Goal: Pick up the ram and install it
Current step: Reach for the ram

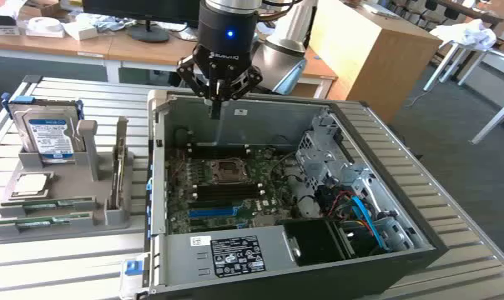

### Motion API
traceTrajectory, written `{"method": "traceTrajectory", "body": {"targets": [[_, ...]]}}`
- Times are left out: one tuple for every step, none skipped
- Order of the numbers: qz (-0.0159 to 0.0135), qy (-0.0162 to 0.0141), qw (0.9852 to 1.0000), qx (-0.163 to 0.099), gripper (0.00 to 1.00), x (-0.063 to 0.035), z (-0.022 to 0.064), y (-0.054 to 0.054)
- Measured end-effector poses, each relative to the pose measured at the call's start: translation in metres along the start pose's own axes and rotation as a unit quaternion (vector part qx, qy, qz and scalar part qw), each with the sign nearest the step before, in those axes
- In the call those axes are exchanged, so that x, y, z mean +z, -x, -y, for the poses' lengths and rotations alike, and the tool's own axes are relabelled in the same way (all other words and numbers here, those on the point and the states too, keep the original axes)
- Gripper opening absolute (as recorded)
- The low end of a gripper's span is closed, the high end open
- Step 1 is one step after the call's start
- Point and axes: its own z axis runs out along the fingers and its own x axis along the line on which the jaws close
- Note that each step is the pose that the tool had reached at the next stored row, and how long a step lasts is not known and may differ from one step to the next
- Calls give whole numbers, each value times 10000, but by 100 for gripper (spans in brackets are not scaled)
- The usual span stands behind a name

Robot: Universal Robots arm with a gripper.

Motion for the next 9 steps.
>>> {"method": "traceTrajectory", "body": {"targets": [[0, 0, 10000, 0, 10, 0, 0, 0], [0, 0, 10000, 0, 10, 0, 0, 0], [0, 0, 10000, 0, 10, 0, 0, 0], [0, 0, 10000, 0, 10, 0, 0, 0], [0, 0, 10000, 0, 10, 0, 0, 0], [0, 0, 10000, 0, 10, 0, 0, 0], [0, 0, 10000, 0, 10, 0, 0, 0], [0, 0, 10000, 0, 10, 0, 0, -1], [1, 1, 10000, 1, 10, 1, 0, -4]]}}
